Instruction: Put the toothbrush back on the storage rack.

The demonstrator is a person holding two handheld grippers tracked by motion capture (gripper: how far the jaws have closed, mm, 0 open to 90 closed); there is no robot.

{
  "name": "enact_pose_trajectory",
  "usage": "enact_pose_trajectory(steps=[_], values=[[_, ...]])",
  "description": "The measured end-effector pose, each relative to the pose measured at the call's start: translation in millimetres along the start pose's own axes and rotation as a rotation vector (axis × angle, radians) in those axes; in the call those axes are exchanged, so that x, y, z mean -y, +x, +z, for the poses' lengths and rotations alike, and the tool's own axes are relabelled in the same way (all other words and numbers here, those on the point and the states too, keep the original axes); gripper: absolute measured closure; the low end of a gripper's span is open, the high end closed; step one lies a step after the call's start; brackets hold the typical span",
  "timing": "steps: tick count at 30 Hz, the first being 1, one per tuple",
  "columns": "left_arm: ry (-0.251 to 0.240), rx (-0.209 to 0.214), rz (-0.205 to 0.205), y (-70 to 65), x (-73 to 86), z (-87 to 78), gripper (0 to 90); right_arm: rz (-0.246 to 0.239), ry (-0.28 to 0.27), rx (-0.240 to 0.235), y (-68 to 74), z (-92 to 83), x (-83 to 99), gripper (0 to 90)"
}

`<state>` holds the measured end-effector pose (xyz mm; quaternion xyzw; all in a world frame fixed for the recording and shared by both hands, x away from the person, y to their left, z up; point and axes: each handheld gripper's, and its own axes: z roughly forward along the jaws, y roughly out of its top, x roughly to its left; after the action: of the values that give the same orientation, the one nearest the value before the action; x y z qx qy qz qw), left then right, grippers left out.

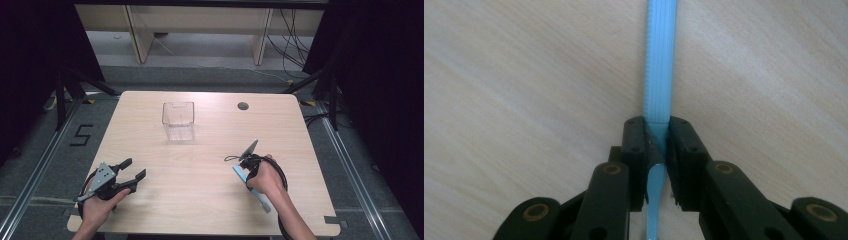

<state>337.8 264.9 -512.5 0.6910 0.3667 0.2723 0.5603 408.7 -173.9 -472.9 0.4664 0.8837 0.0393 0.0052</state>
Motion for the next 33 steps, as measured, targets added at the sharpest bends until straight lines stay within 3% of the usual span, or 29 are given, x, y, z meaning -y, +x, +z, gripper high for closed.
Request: enact_pose_trajectory(steps=[2,3,4,7,8,9,10,12,13,14,16,17,19,22,24,28,30,31,32,33], values=[[-0.007,0.037,-0.006,-1.4,-1.2,2.3,30.5,-0.009,0.016,-0.017,3.6,-3.4,0.6,79.2],[0.016,0.047,0.000,-2.3,-2.7,1.8,30.6,-0.021,0.008,-0.032,4.9,-5.0,1.3,79.2],[0.026,0.069,0.010,-2.6,-3.6,2.9,31.7,-0.091,-0.002,-0.035,2.7,-6.0,1.6,79.2],[0.052,0.143,0.027,-3.4,-7.1,6.1,37.2,-0.099,0.012,-0.027,9.1,-11.2,3.0,79.2],[0.052,0.168,0.031,-4.1,-8.0,8.3,37.3,-0.098,0.022,-0.050,11.7,-14.0,3.2,79.2],[0.052,0.168,0.031,-4.1,-8.0,8.3,37.4,-0.098,0.022,-0.050,11.7,-14.0,3.2,79.2],[0.079,0.197,0.052,-5.8,-11.2,10.0,37.3,-0.153,-0.008,-0.053,11.9,-15.2,3.1,79.2],[0.096,0.246,0.075,-8.4,-13.8,13.9,37.2,-0.217,-0.014,-0.040,11.5,-15.9,3.0,79.2],[0.096,0.246,0.075,-8.4,-13.8,13.9,36.9,-0.243,-0.023,-0.038,11.7,-16.0,3.1,79.2],[0.118,0.294,0.125,-12.1,-17.1,17.3,36.4,-0.282,-0.022,-0.025,11.6,-16.5,3.2,79.2],[0.133,0.337,0.194,-17.2,-22.2,20.0,35.9,-0.326,-0.028,-0.019,13.4,-18.2,3.4,79.2],[0.135,0.355,0.206,-18.9,-23.4,21.6,35.9,-0.405,-0.024,-0.011,17.6,-19.5,2.8,79.2],[0.160,0.384,0.251,-23.6,-27.3,24.6,36.2,-0.485,-0.032,-0.072,20.2,-19.0,3.6,79.2],[0.169,0.423,0.270,-30.5,-31.7,29.4,37.1,-0.515,-0.037,-0.051,30.0,-20.7,4.5,79.2],[0.172,0.447,0.285,-35.1,-34.2,32.3,38.1,-0.577,-0.077,-0.079,32.8,-21.8,3.1,79.2],[0.184,0.505,0.304,-45.4,-40.3,36.9,39.8,-0.646,-0.055,-0.053,42.6,-25.1,1.6,79.2],[0.191,0.523,0.317,-47.7,-42.7,37.9,40.3,-0.658,-0.045,-0.057,45.0,-25.4,1.4,79.2],[0.214,0.558,0.341,-52.8,-47.9,39.2,41.2,-0.706,-0.030,-0.063,49.1,-25.1,-0.2,79.2],[0.214,0.558,0.341,-52.8,-47.9,39.2,41.5,-0.719,-0.027,-0.066,50.5,-24.9,-0.7,79.2],[0.229,0.598,0.360,-58.9,-51.7,42.4,41.8,-0.741,-0.019,-0.069,52.3,-24.6,-1.9,79.2]])
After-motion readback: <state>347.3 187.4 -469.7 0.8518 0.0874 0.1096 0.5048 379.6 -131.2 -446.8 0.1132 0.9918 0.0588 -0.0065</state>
